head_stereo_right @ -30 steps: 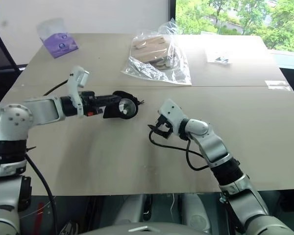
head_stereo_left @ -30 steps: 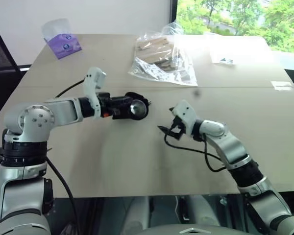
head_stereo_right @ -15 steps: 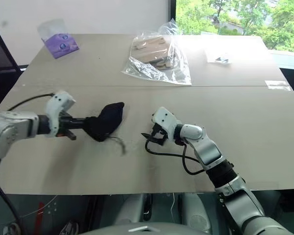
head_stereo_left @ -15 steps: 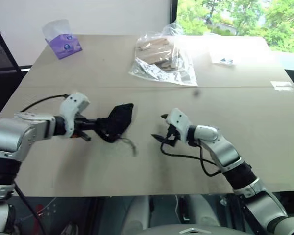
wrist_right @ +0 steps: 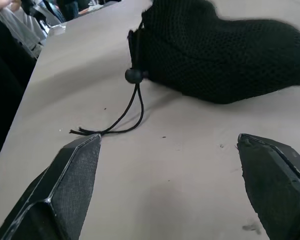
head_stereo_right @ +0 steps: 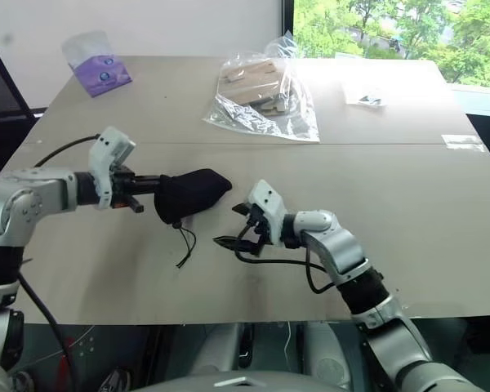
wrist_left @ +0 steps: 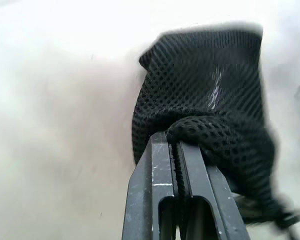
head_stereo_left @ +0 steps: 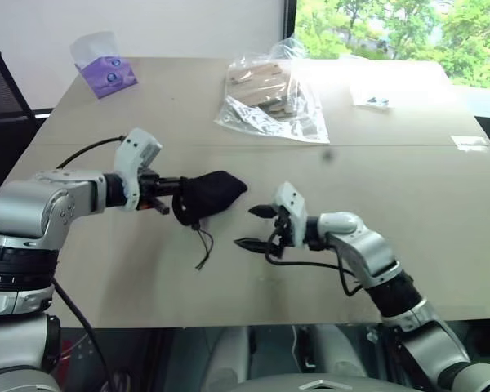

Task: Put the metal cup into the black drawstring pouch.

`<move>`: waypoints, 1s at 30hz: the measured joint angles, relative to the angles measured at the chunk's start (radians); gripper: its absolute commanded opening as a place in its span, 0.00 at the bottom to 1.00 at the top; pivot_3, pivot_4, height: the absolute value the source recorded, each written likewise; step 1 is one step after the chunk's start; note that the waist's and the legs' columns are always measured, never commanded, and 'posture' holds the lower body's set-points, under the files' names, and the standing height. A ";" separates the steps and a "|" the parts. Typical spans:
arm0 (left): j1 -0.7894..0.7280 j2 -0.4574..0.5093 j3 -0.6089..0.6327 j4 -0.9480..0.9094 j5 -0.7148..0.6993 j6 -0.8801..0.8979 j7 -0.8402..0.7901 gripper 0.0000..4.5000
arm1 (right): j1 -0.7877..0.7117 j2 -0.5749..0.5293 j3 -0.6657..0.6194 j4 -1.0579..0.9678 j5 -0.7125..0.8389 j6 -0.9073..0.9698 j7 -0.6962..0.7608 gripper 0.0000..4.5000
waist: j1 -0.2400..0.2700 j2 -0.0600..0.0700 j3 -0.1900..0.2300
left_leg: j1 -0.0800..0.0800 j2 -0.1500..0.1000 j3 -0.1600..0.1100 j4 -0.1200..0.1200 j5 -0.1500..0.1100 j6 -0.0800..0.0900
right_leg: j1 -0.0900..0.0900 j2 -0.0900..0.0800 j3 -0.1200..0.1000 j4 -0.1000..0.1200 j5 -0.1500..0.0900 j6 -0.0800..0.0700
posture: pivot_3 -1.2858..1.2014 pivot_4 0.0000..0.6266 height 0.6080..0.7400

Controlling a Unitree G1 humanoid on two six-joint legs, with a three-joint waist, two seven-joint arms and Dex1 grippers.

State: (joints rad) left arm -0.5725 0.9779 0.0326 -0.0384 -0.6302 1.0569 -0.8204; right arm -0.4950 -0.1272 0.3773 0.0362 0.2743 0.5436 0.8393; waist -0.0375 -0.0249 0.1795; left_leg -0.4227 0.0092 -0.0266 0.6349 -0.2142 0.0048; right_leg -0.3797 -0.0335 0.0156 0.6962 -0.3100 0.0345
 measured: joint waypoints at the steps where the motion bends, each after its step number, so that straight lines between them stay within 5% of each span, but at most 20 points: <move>1: -0.009 -0.007 0.000 -0.013 -0.002 0.009 0.001 0.00 | -0.006 0.020 0.002 0.022 0.000 0.001 -0.007 0.99 | -0.002 0.000 0.000 | 0.000 0.000 0.000 0.000 0.000 0.000 | 0.000 0.000 0.000 0.000 0.000 0.000 | 0.52 0.24 1.00; 17: -0.086 -0.143 0.039 -0.042 -0.002 0.115 0.109 0.00 | -0.126 0.215 0.007 0.295 0.010 0.001 0.010 0.99 | -0.003 0.000 0.000 | 0.000 -0.001 0.000 0.001 0.002 -0.004 | 0.000 0.000 0.000 0.001 0.000 0.000 | 0.52 0.24 1.00; 20: -0.100 -0.158 0.039 -0.041 -0.001 0.116 0.121 0.00 | -0.134 0.239 0.004 0.343 0.000 -0.033 0.005 0.75 | -0.006 0.000 0.000 | 0.001 -0.001 0.001 0.001 0.002 -0.004 | 0.000 0.000 0.001 0.001 0.000 0.000 | 0.52 0.24 1.00; 26: -0.121 -0.172 0.040 -0.031 0.001 0.116 0.136 0.00 | -0.146 0.260 -0.030 0.412 0.009 -0.119 -0.010 0.10 | -0.004 0.000 0.000 | 0.001 -0.001 0.001 0.001 0.003 -0.004 | 0.000 0.000 0.000 0.001 0.000 0.000 | 0.52 0.24 1.00; 27: -0.121 -0.176 0.042 -0.031 0.001 0.116 0.142 0.00 | -0.146 0.260 -0.038 0.412 0.015 -0.124 -0.012 0.03 | -0.003 -0.001 0.000 | 0.001 -0.001 0.000 0.001 0.003 -0.004 | 0.000 0.000 0.000 0.002 0.000 0.000 | 0.52 0.24 1.00; 30: -0.112 -0.192 0.072 -0.033 -0.001 0.124 0.169 0.00 | -0.145 0.259 -0.047 0.409 0.022 -0.127 -0.021 0.03 | -0.001 -0.001 0.000 | 0.001 -0.001 -0.001 0.003 0.003 -0.004 | 0.001 0.000 0.001 0.003 0.000 0.000 | 0.52 0.24 1.00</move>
State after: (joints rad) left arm -0.6847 0.7859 0.1043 -0.0716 -0.6315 1.1809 -0.6517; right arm -0.6401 0.1319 0.3304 0.4450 0.2963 0.4164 0.8187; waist -0.0390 -0.0254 0.1791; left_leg -0.4215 0.0086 -0.0274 0.6374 -0.2117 0.0005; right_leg -0.3790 -0.0339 0.0162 0.6992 -0.3096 0.0348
